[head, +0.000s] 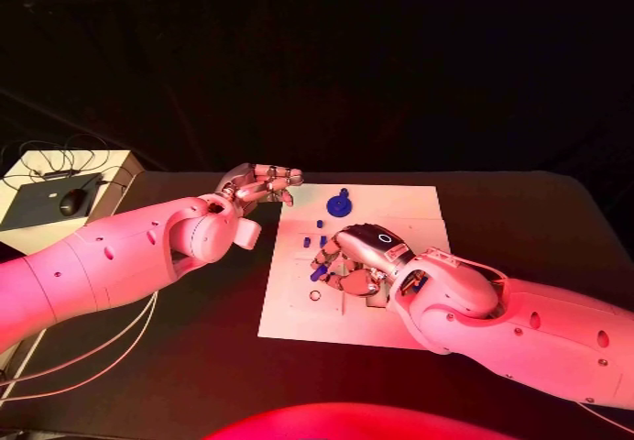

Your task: Assemble the parts on the task board

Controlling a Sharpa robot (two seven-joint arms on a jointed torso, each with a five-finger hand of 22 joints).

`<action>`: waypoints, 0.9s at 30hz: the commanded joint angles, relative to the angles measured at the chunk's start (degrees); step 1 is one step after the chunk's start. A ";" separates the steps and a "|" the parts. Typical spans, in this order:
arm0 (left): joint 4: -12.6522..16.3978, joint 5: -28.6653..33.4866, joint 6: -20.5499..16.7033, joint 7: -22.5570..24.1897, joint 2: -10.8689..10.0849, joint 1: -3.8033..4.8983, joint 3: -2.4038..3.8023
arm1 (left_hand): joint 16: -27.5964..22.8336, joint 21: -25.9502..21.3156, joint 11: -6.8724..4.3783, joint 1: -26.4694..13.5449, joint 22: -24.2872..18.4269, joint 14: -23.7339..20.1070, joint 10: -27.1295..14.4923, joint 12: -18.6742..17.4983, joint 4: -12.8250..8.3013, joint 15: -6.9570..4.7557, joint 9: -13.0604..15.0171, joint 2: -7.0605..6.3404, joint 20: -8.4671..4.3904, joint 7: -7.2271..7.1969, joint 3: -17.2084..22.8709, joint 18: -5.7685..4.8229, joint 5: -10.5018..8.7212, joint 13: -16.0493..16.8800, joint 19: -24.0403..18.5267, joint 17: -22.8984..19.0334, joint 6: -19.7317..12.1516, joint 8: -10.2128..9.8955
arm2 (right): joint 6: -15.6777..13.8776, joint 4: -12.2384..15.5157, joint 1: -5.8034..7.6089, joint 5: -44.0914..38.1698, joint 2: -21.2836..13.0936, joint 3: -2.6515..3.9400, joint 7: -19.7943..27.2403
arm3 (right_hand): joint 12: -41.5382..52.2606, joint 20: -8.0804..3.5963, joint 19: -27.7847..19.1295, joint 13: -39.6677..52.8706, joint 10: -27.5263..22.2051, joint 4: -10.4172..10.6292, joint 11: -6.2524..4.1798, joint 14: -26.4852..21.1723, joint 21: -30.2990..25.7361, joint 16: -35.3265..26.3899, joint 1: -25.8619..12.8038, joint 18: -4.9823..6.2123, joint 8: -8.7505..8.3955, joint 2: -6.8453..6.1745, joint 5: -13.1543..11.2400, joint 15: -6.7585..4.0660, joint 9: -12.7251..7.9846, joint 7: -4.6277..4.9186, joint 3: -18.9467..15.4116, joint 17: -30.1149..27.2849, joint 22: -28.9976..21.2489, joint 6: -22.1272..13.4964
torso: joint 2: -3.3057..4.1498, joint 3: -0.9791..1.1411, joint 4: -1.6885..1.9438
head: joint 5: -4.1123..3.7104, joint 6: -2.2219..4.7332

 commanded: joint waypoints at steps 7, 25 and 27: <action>0.19 0.26 0.57 0.13 0.02 0.03 0.04 | -0.34 -0.40 -0.03 0.30 0.05 0.15 -0.41 0.32 -0.30 -0.12 0.07 0.48 0.00 -0.11 -0.14 0.08 -0.15 0.03 0.22 0.05 0.00 0.36 | 0.54 -1.89 -1.05 -5.22 1.67 -0.39 0.14 | 0.14 -0.20 3.02 0.20 2.21 -0.46 -1.65 0.22 0.02 -0.27 0.50 0.71 0.22 1.50 0.18 -0.24 0.87 0.18 0.01 -0.05 4.75 0.24 | 0.00 0.07 -0.05 | 0.59 -0.25; 0.24 0.27 0.46 -0.07 -0.15 0.03 0.04 | -0.37 -0.48 -0.03 0.21 0.14 0.17 -0.42 0.34 -0.28 -0.12 0.07 0.52 0.00 -0.09 -0.13 0.08 -0.12 0.02 0.25 0.09 -0.02 0.34 | 6.69 -2.22 -1.37 -6.27 2.21 -1.15 -0.67 | 0.12 -0.19 2.98 0.19 2.18 -0.54 -1.64 0.19 -0.08 -0.24 0.41 0.71 0.20 1.63 0.06 -0.23 0.89 0.15 -0.14 -0.05 4.74 0.23 | -0.03 0.08 -0.12 | 0.67 -1.01; 0.26 0.27 0.45 -0.08 -0.18 0.03 0.04 | -0.40 -0.58 -0.02 0.14 0.18 0.18 -0.46 0.36 -0.20 -0.11 0.07 0.53 0.01 -0.09 -0.12 0.09 -0.13 0.02 0.30 0.11 -0.03 0.36 | 7.11 -2.26 -1.37 -6.31 2.24 -1.18 -0.61 | 0.12 -0.19 2.98 0.19 2.18 -0.54 -1.64 0.19 -0.08 -0.24 0.41 0.71 0.20 1.63 0.06 -0.23 0.89 0.15 -0.14 -0.05 4.74 0.23 | -0.02 0.08 -0.13 | 0.71 -0.99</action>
